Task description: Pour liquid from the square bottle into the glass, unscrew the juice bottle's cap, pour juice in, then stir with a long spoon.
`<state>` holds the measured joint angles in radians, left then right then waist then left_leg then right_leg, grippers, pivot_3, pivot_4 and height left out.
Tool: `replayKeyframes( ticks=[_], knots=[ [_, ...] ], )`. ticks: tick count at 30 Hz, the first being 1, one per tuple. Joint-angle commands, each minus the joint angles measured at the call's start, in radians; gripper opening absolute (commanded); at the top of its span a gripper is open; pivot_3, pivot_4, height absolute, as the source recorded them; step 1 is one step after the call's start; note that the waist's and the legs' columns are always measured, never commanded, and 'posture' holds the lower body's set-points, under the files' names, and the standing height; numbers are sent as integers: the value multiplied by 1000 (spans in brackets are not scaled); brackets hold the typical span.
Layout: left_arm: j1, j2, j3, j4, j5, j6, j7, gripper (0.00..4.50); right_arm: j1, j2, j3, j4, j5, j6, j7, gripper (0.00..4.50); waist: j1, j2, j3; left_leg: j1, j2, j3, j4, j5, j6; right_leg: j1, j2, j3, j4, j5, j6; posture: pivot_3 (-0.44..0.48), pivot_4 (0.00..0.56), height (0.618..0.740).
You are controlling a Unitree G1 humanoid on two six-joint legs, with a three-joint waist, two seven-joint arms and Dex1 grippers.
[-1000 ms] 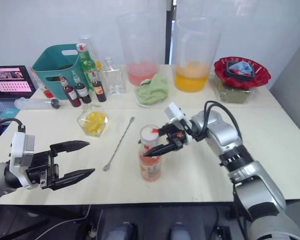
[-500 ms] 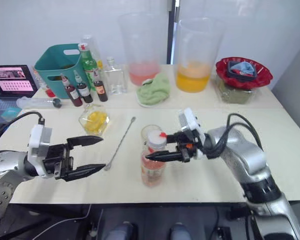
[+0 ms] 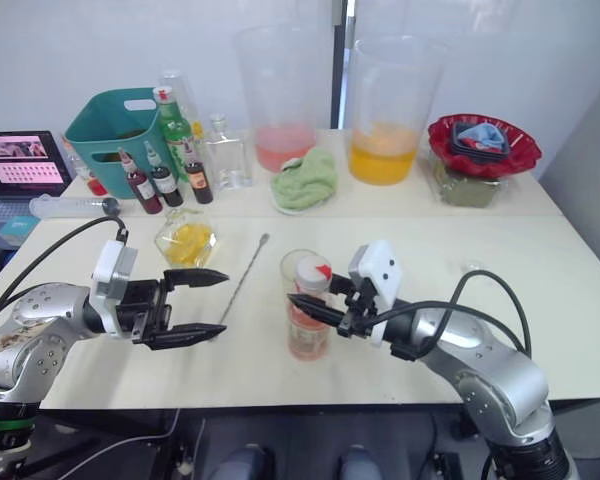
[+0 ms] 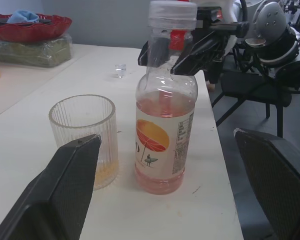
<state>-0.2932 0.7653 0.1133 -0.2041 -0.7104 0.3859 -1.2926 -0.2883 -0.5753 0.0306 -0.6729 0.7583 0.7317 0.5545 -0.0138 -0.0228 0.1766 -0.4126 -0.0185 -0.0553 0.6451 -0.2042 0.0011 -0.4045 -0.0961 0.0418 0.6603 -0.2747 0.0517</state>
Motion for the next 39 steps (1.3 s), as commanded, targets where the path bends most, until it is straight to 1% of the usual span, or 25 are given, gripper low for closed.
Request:
replayKeyframes(
  ticks=[1, 2, 5, 8, 11, 14, 15, 17, 22, 26, 27, 28, 29, 30, 34, 35, 39],
  knots=[
    [-14, 0, 10, -8, -4, -12, -15, 4500, -5, 6, -30, -28, 41, 6, -6, 1844, -1, 0, 0, 0, 0, 0, 0, 0, 0, 0, 0, 0, 0, 0, 0, 0, 150, 740],
    [-8, 2, 16, -15, -13, -3, -15, 4500, -10, -1, -34, -22, 49, 7, 8, 2372, -1, 0, 0, 0, 0, 0, 0, 0, 0, 0, 1, 0, 0, 0, 0, 0, 150, 740],
    [12, 6, 32, -37, -25, 7, -10, 4500, -26, -25, -39, -8, 77, 14, 60, 3417, -2, 0, 0, 0, 0, 0, 0, 0, 0, 0, 1, 0, 0, 0, 0, 0, 150, 740],
    [53, 14, 62, -68, -28, 9, 8, 4500, -72, -80, -24, 35, 71, -12, 189, 4454, -2, 0, 0, 0, 0, 0, 0, 0, 0, 0, 1, 0, 0, 0, 0, 0, 150, 740],
    [88, 12, 92, -106, -37, 22, 46, 4500, -120, -110, -8, 107, 81, -45, 346, 4488, -2, 0, 0, 1, 1, 0, 0, 0, 0, 0, 1, 0, 0, 0, 0, 0, 150, 740],
    [131, 9, 117, -154, -48, 30, 78, 4500, -163, -134, 23, 204, 28, -111, 491, 4488, -1, 0, 0, 1, 1, 0, 0, 0, 0, 1, 1, 0, -2, 0, 0, 0, 150, 740],
    [142, 9, 124, -163, -51, 31, 82, 4500, -175, -135, 33, 229, 12, -127, 519, 4488, -1, 0, 0, 1, 1, 0, 0, 0, 0, 2, 1, 0, -2, 0, 0, 0, 150, 740],
    [185, 4, 147, -205, -57, 35, 116, 4500, -250, -113, 71, 360, -32, -190, 624, 4488, -2, 0, 0, 1, 1, 1, 0, 0, 0, 2, 1, 0, -2, 0, 0, 0, 150, 740],
    [278, 4, 211, -283, -74, 35, 170, 4500, -393, -56, 158, 589, -146, -339, 814, 4488, -7, 0, 0, 2, 2, 1, 0, 0, 0, 1, 2, 0, -2, 0, 0, 0, 150, 740],
    [348, 11, 263, -332, -81, 36, 203, 4500, -461, -6, 163, 694, -162, -408, 928, 4488, -4, 0, 0, 2, 2, 0, 0, 0, 0, 0, 1, 1, -1, 0, 0, 0, 150, 740],
    [356, 13, 271, -337, -85, 37, 207, 4500, -468, -2, 167, 706, -168, -413, 944, 3966, -1, 0, 0, 2, 2, -1, 0, 0, 0, 0, 1, 1, -1, 0, 0, 0, 150, 740],
    [361, 16, 277, -341, -88, 37, 209, 4500, -473, 2, 170, 715, -176, -415, 955, 3722, 2, 0, 0, 2, 2, -1, 0, 0, 0, 1, 1, 0, -1, 0, 0, 0, 150, 740],
    [366, 18, 281, -344, -90, 38, 212, 4500, -477, 6, 170, 722, -181, -418, 965, 3301, 4, 0, 0, 2, 2, -1, 0, 0, 0, 1, 0, 0, -1, 0, 0, 0, 150, 740],
    [367, 20, 284, -343, -93, 38, 213, 4500, -483, 12, 171, 730, -187, -420, 971, 3046, 4, 0, 0, 2, 2, -1, 0, 0, 0, 1, -1, 0, -1, 0, 0, 0, 150, 740],
    [359, 29, 281, -332, -98, 33, 213, 4500, -494, 30, 164, 747, -195, -418, 978, 1683, 1, 0, 0, 2, 1, -2, 0, 0, 0, 1, -1, 0, -1, 0, 0, 0, 150, 740],
    [354, 29, 276, -329, -98, 32, 212, 4500, -492, 30, 160, 745, -195, -414, 975, 1468, 1, 0, 0, 2, 1, -2, 0, 0, 0, 0, 0, 0, -1, 0, 0, 0, 150, 740],
    [322, 31, 247, -314, -93, 30, 197, 4500, -467, 18, 129, 701, -186, -381, 922, 1462, 2, 0, 0, 2, 1, -2, 0, 0, 0, 0, 0, 0, 0, 0, -1, 0, 150, 740]
  ],
)
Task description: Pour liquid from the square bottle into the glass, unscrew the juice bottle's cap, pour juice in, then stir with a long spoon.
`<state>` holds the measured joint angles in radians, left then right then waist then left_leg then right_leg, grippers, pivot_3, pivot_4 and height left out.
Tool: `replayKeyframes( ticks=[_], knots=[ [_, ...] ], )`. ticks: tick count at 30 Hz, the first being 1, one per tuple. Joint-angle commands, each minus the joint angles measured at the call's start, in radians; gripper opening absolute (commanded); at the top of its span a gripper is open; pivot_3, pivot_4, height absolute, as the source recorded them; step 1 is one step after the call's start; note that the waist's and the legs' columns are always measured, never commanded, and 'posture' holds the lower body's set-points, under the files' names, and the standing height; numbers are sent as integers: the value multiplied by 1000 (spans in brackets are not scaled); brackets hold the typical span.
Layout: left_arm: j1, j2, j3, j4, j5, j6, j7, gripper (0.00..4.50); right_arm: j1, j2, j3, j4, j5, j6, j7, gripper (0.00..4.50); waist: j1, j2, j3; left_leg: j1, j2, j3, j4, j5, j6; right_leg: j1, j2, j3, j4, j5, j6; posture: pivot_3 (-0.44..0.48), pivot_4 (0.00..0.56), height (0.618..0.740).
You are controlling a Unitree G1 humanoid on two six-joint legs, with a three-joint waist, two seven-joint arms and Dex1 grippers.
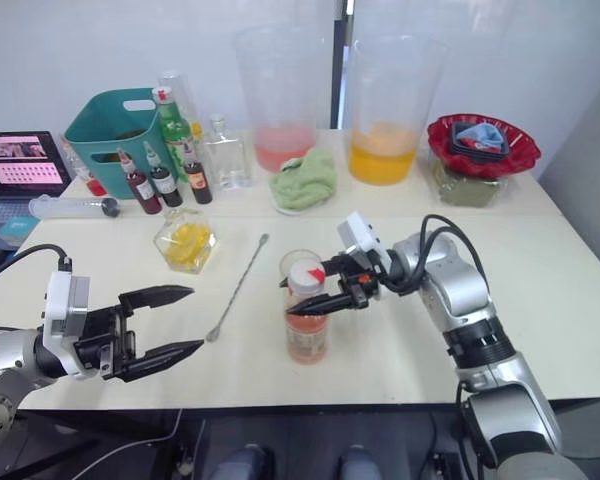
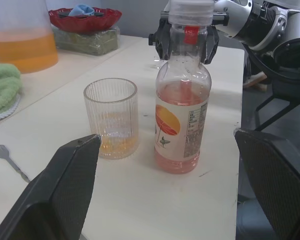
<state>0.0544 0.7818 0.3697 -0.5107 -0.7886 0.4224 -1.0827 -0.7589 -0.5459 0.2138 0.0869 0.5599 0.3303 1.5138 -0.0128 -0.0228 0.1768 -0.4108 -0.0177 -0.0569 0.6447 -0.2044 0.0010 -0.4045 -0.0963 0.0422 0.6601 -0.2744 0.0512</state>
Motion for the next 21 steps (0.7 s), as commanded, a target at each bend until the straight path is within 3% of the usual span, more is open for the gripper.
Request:
replayKeyframes(
  ticks=[1, 10, 13, 21],
  knots=[
    [-40, 14, -21, 2, -11, -7, -18, 4500, 20, -16, -71, -95, 27, 46, -74, 1462, 2, 0, 0, 0, 0, 0, 0, 0, 0, 0, 0, 0, 0, 0, 0, 0, 150, 740],
    [-150, 10, -110, 100, 14, -19, -80, 4500, 166, -5, -150, -393, 75, 213, -368, 1462, -2, 0, 0, 0, 0, 0, 0, 0, 0, -1, 0, 0, 2, 0, 0, 0, 150, 740],
    [-208, 5, -156, 174, 51, -49, -124, 4500, 280, 6, -153, -514, 75, 246, -482, 1462, 0, 0, 0, 0, 0, 0, 0, 0, 0, -1, 0, 0, 2, 0, 0, 0, 150, 740],
    [-309, -1, -207, 262, 79, -66, -184, 4500, 400, 7, -96, -601, -8, 216, -599, 1461, -2, -1, -1, 1, 0, 2, 0, 0, 0, 1, 1, 0, 1, 0, 0, 0, 150, 740]
  ],
)
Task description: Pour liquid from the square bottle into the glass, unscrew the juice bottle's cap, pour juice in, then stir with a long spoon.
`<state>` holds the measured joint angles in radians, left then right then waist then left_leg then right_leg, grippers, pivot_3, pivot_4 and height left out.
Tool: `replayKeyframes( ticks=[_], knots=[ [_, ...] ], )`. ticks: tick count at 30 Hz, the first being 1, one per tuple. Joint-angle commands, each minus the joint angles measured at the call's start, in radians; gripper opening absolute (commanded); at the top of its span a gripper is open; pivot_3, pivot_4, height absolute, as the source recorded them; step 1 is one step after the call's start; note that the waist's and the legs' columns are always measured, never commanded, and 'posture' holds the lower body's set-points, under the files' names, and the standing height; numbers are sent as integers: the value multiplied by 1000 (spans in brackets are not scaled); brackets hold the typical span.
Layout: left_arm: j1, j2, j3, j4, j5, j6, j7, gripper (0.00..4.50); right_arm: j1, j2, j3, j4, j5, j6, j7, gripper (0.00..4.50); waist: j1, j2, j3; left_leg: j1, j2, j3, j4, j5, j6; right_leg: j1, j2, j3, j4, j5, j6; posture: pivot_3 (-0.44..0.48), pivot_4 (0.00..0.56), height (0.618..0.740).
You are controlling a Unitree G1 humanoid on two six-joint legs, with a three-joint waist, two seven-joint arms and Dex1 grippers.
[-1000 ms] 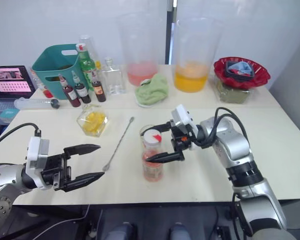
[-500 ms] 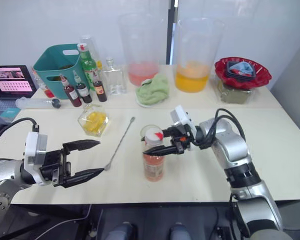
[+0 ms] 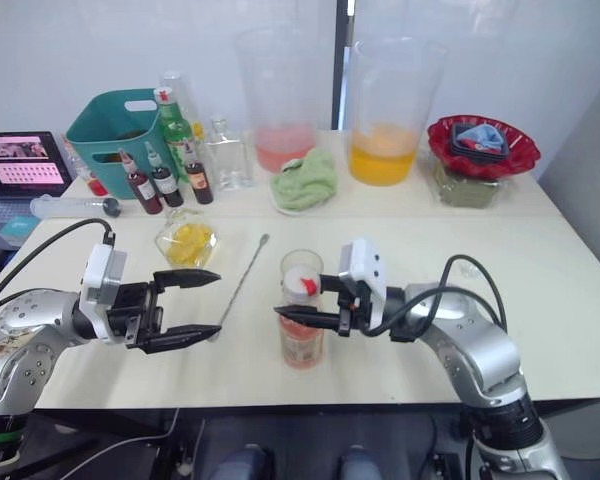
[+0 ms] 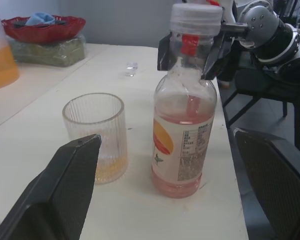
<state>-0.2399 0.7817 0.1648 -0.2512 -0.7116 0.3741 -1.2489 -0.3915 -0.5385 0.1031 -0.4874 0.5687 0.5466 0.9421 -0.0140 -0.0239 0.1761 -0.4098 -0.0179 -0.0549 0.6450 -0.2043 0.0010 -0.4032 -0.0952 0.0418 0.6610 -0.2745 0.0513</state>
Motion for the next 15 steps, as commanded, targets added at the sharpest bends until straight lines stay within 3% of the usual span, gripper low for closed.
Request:
replayKeyframes(
  ticks=[1, 2, 3, 9, 15],
  knots=[
    [-17, -1, -2, 4, 2, -17, -21, 4500, 41, 1, 14, -34, -9, 1, -34, 1461, -1, 0, 0, 0, 0, 0, 0, 0, 0, 0, 0, 0, 0, 0, 0, 0, 150, 740],
    [-18, -1, -3, 5, 2, -16, -24, 4500, 47, 3, 10, -41, 4, 5, -41, 1461, -1, 0, 0, 0, 0, 0, 0, 0, 0, 0, 0, 0, 0, 0, 0, 0, 150, 740],
    [-18, 0, -3, 4, 2, -16, -26, 4500, 51, 2, 3, -45, 18, 10, -44, 2535, -1, 0, 0, 0, 0, 0, 0, 0, 0, 0, 0, 0, 0, 0, 0, 0, 150, 740],
    [-15, 3, 6, -6, -12, 2, -25, 4500, 47, -24, -42, -37, 65, 16, -20, 4453, 0, 0, 0, 0, 0, -1, 0, 0, 0, 0, 0, 0, 0, 0, 0, 0, 150, 740],
    [-6, 4, 13, -53, -39, 33, -6, 4500, 60, -90, -135, -7, 134, 6, 53, 4453, 2, 0, 0, -1, 0, 0, 0, 0, 0, 0, 0, 0, 0, 0, 0, 0, 150, 740]
  ],
)
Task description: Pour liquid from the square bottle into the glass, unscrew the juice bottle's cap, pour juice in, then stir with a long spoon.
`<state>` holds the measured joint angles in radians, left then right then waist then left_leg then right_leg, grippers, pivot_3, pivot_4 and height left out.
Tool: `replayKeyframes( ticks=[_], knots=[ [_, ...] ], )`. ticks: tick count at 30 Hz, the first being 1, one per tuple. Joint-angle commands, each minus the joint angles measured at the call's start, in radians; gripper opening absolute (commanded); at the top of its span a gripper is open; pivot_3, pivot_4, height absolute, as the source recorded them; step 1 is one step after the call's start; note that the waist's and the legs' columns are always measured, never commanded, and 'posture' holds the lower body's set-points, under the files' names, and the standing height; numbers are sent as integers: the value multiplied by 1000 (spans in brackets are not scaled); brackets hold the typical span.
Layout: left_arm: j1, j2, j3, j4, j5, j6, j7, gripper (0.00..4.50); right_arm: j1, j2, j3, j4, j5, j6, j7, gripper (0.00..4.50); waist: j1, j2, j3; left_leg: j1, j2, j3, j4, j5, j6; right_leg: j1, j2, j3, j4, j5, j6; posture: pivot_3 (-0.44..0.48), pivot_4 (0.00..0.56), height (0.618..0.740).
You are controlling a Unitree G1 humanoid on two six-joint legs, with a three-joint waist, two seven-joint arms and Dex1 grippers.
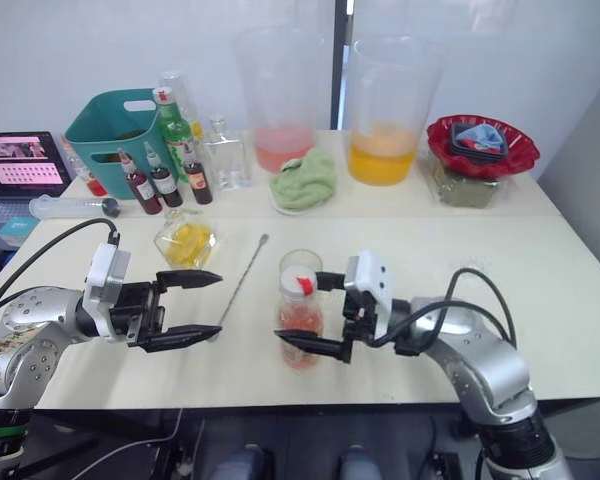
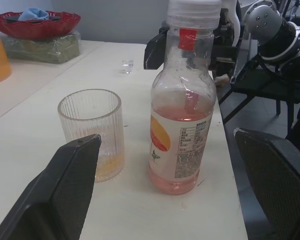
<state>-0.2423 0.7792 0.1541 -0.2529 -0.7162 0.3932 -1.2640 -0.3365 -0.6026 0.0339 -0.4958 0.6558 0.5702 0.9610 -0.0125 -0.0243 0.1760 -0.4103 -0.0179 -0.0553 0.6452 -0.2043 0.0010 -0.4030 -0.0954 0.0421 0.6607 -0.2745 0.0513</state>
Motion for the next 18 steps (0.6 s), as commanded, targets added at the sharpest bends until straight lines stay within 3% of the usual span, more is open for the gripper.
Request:
replayKeyframes(
  ticks=[1, 9, 12, 18],
  knots=[
    [-6, 7, 22, -58, -38, 21, 12, 4500, 9, -40, -87, 6, 61, -17, 48, 4453, 0, 0, 0, 0, 0, 0, 0, 0, 0, 0, 0, 0, 0, 0, 0, 0, 150, 740],
    [-98, -23, -30, -84, -62, 97, 60, 4500, 116, -209, -272, 2, 162, 35, 124, 4453, 4, 0, 0, 0, 0, 1, 0, 0, 0, 1, 0, 0, -1, 0, 0, 0, 150, 740],
    [-158, -96, -104, -109, -67, 141, 112, 4500, 157, -292, -362, 53, 140, 17, 155, 4453, 11, 0, 0, 0, -1, 3, 1, 0, 0, 2, 0, 0, -2, 0, 0, 0, 150, 740],
    [-244, -189, -185, -112, -37, 175, 181, 4500, 209, -327, -410, 15, 175, 43, 147, 4453, 4, -1, 0, 0, 1, 3, 1, 0, 0, 4, 2, 0, -4, 0, 0, 0, 150, 740]
  ],
)
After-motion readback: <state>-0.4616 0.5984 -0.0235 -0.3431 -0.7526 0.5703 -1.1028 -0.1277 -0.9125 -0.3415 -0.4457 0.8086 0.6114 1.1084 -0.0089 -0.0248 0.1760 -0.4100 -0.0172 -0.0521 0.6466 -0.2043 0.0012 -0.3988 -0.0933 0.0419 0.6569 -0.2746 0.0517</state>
